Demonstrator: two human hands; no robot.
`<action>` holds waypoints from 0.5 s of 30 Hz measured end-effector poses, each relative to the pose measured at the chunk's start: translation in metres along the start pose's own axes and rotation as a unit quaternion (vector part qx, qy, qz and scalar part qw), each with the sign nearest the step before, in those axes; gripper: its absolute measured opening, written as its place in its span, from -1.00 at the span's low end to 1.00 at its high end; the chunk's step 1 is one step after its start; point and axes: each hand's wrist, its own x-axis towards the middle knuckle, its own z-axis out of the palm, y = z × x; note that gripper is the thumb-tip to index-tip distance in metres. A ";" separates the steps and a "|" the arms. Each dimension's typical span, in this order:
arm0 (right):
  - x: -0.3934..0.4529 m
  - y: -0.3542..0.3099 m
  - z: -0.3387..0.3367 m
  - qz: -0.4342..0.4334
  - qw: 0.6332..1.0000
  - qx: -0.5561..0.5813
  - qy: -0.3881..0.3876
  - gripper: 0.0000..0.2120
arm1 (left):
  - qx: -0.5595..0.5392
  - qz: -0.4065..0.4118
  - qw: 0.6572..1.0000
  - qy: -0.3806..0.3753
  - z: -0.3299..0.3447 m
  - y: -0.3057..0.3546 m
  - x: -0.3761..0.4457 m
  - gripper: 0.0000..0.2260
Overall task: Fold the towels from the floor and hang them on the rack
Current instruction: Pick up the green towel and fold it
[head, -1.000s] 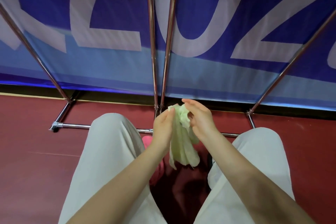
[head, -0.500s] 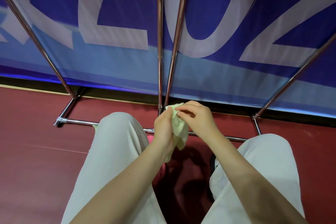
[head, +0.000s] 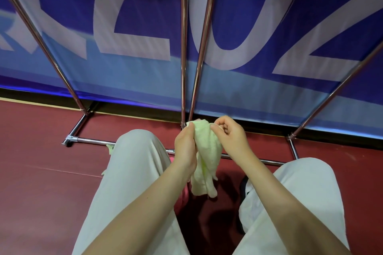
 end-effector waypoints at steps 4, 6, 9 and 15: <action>0.000 -0.001 -0.002 0.027 1.000 -0.008 0.002 -0.95 | 0.027 0.012 0.999 -0.023 0.003 -0.001 -0.007 -0.73; -0.001 0.000 -0.004 0.021 0.998 -0.049 -0.015 -0.98 | 0.015 0.009 0.999 -0.032 0.003 0.000 -0.010 -0.74; -0.004 0.001 -0.007 0.006 0.993 -0.111 -0.040 -0.98 | 0.015 0.006 0.999 -0.030 0.002 -0.001 -0.010 -0.75; -0.010 -0.007 -0.001 -0.024 0.997 -0.060 -0.045 -0.96 | 0.040 0.029 0.999 -0.020 0.002 -0.005 -0.009 -0.74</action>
